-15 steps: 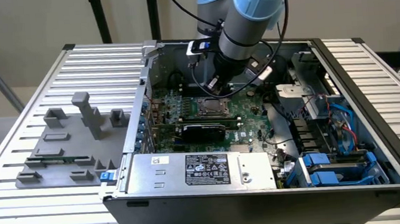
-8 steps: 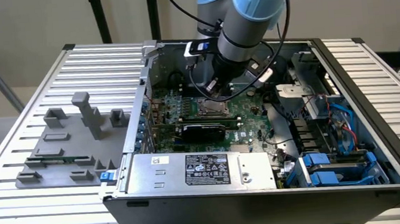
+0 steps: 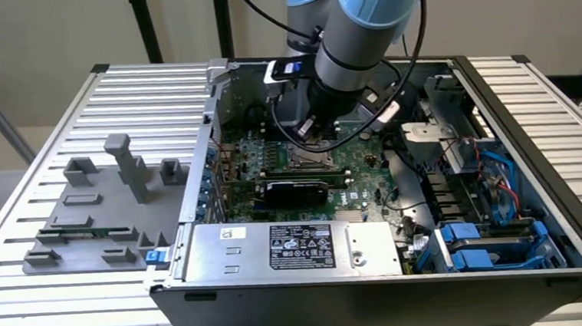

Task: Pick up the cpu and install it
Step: 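Install the second cpu locking lever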

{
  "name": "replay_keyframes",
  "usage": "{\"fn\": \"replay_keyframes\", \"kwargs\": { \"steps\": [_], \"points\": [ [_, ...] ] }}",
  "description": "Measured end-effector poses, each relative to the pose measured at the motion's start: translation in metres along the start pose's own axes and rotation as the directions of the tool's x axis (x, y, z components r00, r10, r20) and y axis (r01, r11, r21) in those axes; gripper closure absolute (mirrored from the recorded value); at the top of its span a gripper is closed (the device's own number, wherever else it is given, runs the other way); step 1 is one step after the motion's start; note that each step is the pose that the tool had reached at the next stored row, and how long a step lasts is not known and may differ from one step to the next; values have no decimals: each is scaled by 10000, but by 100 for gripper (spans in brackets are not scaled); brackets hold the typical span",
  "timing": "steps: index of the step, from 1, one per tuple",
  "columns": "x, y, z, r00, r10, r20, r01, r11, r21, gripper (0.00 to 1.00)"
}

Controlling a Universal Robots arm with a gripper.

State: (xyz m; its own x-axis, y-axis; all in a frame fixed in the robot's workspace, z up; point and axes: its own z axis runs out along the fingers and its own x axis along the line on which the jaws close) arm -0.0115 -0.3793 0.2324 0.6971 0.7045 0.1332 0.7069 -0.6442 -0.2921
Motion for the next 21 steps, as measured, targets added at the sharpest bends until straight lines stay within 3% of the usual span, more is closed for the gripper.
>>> {"fn": "replay_keyframes", "kwargs": {
  "steps": [8, 14, 21],
  "points": [
    [-159, 58, -155, 10000, 5, 23, -5, 10000, -23, 89],
    [-279, 31, -171, 9999, 21, 119, -20, 9999, -117, 89],
    [-451, -15, -181, 9999, 25, 143, -23, 9999, -142, 89]
  ]
}}
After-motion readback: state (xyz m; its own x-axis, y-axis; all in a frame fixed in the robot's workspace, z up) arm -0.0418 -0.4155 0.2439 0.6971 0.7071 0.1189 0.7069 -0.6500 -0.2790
